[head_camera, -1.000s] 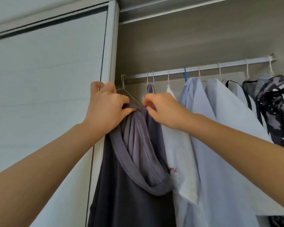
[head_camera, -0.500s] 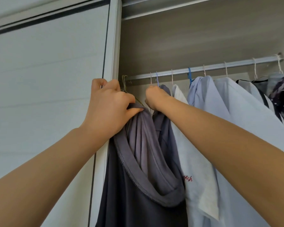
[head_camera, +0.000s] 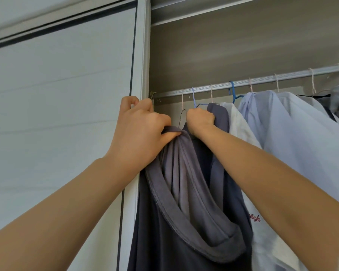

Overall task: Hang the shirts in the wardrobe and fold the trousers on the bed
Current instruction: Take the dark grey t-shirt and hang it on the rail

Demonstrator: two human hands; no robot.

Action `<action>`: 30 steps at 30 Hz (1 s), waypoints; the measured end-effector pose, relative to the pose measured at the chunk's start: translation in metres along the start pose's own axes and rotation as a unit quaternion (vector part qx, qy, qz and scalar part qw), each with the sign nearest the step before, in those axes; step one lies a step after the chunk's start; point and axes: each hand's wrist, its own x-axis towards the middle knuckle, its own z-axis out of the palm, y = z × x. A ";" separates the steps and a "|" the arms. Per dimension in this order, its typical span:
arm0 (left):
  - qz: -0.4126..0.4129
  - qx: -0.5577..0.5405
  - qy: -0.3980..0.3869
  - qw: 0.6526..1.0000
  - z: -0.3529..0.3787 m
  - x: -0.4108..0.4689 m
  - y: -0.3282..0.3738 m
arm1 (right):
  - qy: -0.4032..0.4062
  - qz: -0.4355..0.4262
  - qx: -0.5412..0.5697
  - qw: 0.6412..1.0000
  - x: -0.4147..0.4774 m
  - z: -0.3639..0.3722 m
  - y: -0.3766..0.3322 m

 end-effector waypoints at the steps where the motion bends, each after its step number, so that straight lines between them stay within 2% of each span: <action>1: 0.005 0.006 -0.001 1.000 0.000 -0.001 0.000 | 0.006 0.001 0.013 1.000 0.001 -0.001 -0.002; 7: 0.027 0.037 -0.002 0.999 0.001 0.000 -0.001 | 0.049 0.007 0.061 0.997 0.012 -0.022 -0.006; 13: 0.034 0.054 -0.014 0.998 -0.002 -0.001 0.000 | 0.106 -0.018 -0.022 0.994 -0.008 -0.038 -0.005; 19: 0.078 0.085 -0.103 0.988 -0.010 0.002 0.008 | 0.115 -0.036 -0.025 0.992 -0.046 -0.073 0.019; 25: 0.013 0.069 -0.139 0.988 -0.022 0.009 0.029 | 0.093 -0.049 0.055 0.993 -0.097 -0.107 0.058; 30: -0.146 0.037 -0.201 0.968 -0.035 0.021 0.065 | 0.053 -0.052 0.166 0.983 -0.136 -0.107 0.103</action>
